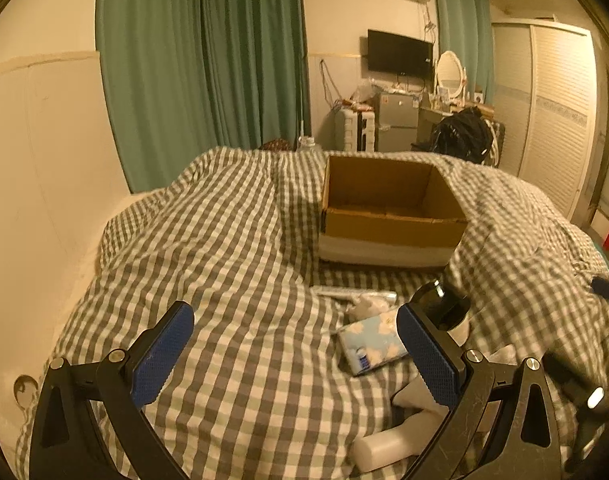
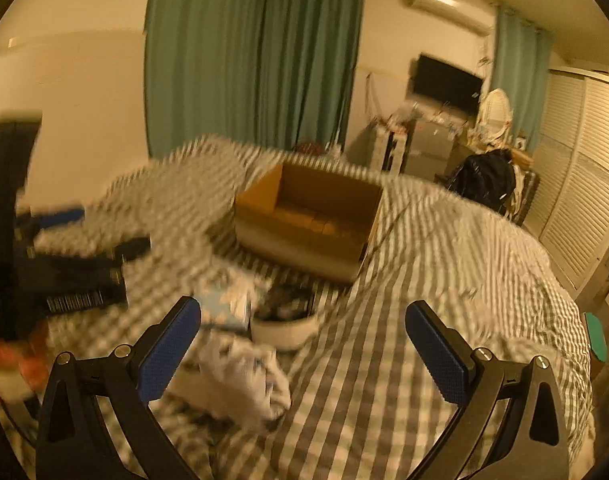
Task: Organize objects
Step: 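Grasp the white knit glove with the right tool while the left tool grasps the blue tissue pack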
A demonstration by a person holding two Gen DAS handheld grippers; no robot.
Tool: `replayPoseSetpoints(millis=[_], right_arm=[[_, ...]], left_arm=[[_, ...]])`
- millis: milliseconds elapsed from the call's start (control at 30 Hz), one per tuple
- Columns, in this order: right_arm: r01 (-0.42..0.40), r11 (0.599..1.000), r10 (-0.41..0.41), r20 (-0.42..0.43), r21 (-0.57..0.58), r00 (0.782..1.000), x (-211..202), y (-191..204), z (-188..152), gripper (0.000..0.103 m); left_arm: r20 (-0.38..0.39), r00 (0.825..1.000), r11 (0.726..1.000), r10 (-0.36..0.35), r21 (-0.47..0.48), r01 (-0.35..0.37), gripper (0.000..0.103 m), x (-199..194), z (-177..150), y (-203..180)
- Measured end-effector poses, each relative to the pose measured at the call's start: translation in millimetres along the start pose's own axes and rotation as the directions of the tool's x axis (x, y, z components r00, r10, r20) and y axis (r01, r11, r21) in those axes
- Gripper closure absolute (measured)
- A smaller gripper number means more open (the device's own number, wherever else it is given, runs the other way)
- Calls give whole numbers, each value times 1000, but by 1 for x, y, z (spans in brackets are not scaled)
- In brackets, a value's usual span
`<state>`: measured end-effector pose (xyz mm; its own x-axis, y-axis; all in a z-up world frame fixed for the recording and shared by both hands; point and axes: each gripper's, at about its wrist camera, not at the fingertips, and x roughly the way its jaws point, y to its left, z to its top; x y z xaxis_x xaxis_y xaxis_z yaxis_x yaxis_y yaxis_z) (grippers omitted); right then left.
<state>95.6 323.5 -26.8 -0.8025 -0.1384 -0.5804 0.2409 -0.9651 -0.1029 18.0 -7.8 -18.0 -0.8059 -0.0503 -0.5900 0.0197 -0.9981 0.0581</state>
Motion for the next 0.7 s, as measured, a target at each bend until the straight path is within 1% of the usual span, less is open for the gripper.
replayPoseSetpoints(millis=[67, 100, 167, 200, 333, 400, 433, 467, 500, 567, 633, 700], right_arm=[[-26, 1000, 25, -62, -15, 998, 15, 5, -13, 0], [-53, 998, 51, -94, -17, 994, 23, 8, -19, 0], [-111, 994, 109, -146, 0, 983, 40, 13, -29, 0], [-124, 992, 124, -167, 8, 978, 47, 15, -34, 0], [-141, 990, 134, -237, -9, 962, 70, 27, -47, 5], [-159, 987, 149, -260, -19, 954, 77, 32, -50, 15], [-169, 985, 157, -271, -20, 950, 79, 32, -50, 27], [-178, 984, 165, -283, -20, 945, 81, 33, -51, 36], [-183, 983, 171, -288, -17, 942, 82, 34, -51, 36], [-188, 982, 180, -279, -5, 943, 81, 31, -50, 45], [-188, 982, 184, -255, 10, 949, 78, 26, -47, 48], [-170, 985, 172, -217, 29, 961, 71, 18, -39, 50]], left_arm=[[-19, 1000, 1000, 9, -9, -9, 0, 8, -6, 4], [-30, 999, 1000, 14, -12, -14, 0, 11, -8, 5], [-54, 998, 1000, 19, -16, -20, 0, 20, -12, 7], [-64, 998, 1000, 19, -18, -20, 0, 25, -14, 8], [-114, 993, 1000, 6, -27, -9, 0, 42, -22, 8], [-138, 990, 1000, -10, -29, 6, 0, 49, -25, 6], [-149, 989, 1000, -18, -27, 14, 0, 53, -26, 5], [-160, 987, 999, -24, -25, 20, 0, 56, -27, 4], [-170, 985, 999, -29, -22, 25, 0, 58, -28, 2], [-187, 982, 999, -39, -20, 36, 0, 64, -30, -2], [-199, 979, 999, -52, -20, 49, 0, 66, -29, -5], [-209, 975, 997, -70, -22, 67, 0, 69, -28, -8]])
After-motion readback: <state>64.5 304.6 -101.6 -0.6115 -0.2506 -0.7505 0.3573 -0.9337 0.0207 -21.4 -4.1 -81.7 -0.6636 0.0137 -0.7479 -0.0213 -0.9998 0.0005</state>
